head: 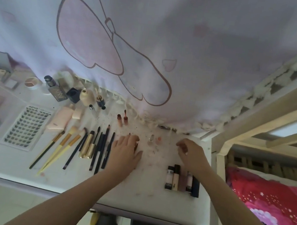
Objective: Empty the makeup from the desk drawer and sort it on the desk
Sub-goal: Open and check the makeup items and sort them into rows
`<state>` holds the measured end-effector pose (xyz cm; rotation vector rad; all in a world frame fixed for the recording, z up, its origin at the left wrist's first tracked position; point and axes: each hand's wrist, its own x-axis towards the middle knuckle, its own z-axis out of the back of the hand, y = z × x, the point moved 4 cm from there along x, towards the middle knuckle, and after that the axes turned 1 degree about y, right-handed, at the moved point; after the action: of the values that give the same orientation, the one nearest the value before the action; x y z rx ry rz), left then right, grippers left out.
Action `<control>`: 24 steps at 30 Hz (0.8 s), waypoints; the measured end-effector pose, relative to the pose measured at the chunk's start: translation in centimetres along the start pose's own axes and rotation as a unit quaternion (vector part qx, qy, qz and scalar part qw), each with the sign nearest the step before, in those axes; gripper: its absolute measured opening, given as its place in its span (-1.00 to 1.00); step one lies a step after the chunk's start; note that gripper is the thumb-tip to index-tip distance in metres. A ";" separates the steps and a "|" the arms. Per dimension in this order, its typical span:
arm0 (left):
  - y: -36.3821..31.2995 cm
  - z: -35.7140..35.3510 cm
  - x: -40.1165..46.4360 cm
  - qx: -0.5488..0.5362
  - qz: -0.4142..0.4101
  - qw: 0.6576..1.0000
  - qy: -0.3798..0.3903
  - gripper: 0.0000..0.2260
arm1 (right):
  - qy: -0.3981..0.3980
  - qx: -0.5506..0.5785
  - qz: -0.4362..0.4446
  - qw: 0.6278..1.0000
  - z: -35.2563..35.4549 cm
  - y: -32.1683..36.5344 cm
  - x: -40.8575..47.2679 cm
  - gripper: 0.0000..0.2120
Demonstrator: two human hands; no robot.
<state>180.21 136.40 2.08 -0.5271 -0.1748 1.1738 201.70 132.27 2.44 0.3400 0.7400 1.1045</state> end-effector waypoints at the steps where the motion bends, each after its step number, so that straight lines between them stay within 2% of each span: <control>1: -0.4 -0.1 -1.2 -0.017 0.001 1.000 0.010 -0.76 | 0.017 -0.002 -0.026 1.000 0.2 -0.3 -0.4 -0.84; 4: -3.5 -2.6 -4.2 -0.033 -0.051 0.988 0.143 -0.83 | 0.080 -0.033 -0.051 0.995 -0.5 0.2 -1.7 -0.86; 6: -5.2 -5.0 -4.4 -0.011 -0.055 0.980 0.191 -0.82 | 0.084 -0.059 -0.035 0.994 -1.2 0.9 -2.3 -0.83; 9: -6.5 -7.4 -2.8 0.028 -0.008 0.983 0.181 -0.79 | 0.080 -0.064 -0.026 0.994 -1.7 1.4 -2.8 -0.81; 12: -7.4 -8.4 -1.8 0.070 0.003 0.981 0.180 -0.73 | 0.082 -0.070 -0.035 0.994 -2.0 1.3 -3.0 -0.82; 17: -7.2 -8.3 -1.4 0.065 0.034 0.978 0.194 -0.75 | 0.084 -0.097 -0.036 0.991 -2.4 1.1 -2.7 -0.82; 20: -6.3 -7.0 -1.7 0.046 0.022 0.984 0.173 -0.74 | 0.086 -0.101 -0.030 0.991 -2.4 1.5 -2.6 -0.78; 24: -6.0 -3.7 -2.3 0.016 -0.052 0.992 0.115 -0.73 | 0.122 -0.074 -0.021 0.990 -2.0 3.3 -2.9 -0.53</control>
<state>185.75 131.55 2.05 -0.6133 0.0148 1.0046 197.36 130.91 4.04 0.0631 0.8716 1.1654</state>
